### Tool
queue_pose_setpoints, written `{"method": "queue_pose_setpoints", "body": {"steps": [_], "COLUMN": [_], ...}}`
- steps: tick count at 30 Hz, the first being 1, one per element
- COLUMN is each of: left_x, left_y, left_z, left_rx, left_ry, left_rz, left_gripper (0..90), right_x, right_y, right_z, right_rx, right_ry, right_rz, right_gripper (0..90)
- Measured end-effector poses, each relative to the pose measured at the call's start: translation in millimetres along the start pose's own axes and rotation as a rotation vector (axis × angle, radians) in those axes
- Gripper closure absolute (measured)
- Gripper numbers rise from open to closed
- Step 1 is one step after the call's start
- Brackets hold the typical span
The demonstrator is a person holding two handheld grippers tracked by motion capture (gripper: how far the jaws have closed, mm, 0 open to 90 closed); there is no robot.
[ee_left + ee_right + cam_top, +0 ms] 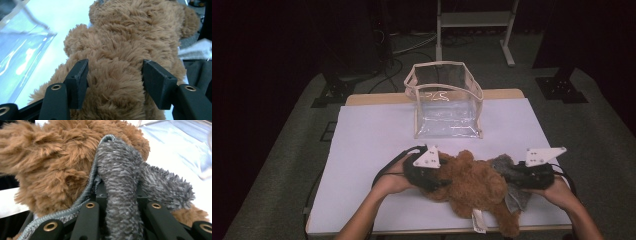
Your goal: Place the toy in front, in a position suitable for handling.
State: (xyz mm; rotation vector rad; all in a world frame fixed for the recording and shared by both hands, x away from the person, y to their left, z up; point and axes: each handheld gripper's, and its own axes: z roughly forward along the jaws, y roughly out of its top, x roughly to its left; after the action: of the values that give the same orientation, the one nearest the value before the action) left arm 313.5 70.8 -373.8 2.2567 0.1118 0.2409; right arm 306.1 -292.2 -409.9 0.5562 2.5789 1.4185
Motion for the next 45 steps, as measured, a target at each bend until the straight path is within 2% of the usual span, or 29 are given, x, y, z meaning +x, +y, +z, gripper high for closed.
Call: {"method": "queue_pose_setpoints", "body": {"steps": [7,11,14,18,24,27,30,34,40,45], "left_x": [-2.7,-1.2,-0.4,0.7,3.2,4.2,4.6,5.1,4.9,6.3], "left_y": [-19.1,-23.9,-22.8,-17.5,-15.7,-19.4,-26.3,-33.2,-42.4,-47.0], "left_z": [-22.5,-25.0,-24.6,-28.5,-42.1,-48.6,-56.1,-62.2,-66.3,-70.6], "left_rx": [0.007,-0.004,-0.018,-0.035,-0.061,-0.064,-0.076,-0.087,-0.1,-0.1], "left_ry": [0.011,0.011,0.015,0.019,0.046,0.059,0.07,0.083,0.09,0.097], "left_rz": [-0.03,-0.036,-0.035,-0.03,-0.034,-0.039,-0.061,-0.079,-0.108,-0.119], "left_gripper": [38.5,38.1,38.0,37.8,36.3,35.7,35.4,34.8,32.8,31.8], "right_x": [-7.9,-9.8,-13.6,-13.1,-15.0,-19.9,-24.8,-29.1,-34.3,-34.4], "right_y": [26.4,32.2,28.2,23.2,8.0,-5.3,-21.2,-41.3,-53.1,-45.8], "right_z": [40.6,49.8,40.8,24.0,-7.7,-23.0,-33.7,-41.5,-46.5,-49.8], "right_rx": [-0.007,-0.005,-0.02,-0.027,-0.007,0.026,0.055,0.078,0.072,0.06], "right_ry": [0.068,0.09,0.081,0.054,-0.023,-0.086,-0.13,-0.166,-0.175,-0.162], "right_rz": [-0.039,-0.045,-0.02,-0.011,0.018,0.047,0.089,0.138,0.198,0.19], "right_gripper": [72.8,72.7,72.4,72.3,71.9,70.9,70.4,66.4,53.1,48.6]}}
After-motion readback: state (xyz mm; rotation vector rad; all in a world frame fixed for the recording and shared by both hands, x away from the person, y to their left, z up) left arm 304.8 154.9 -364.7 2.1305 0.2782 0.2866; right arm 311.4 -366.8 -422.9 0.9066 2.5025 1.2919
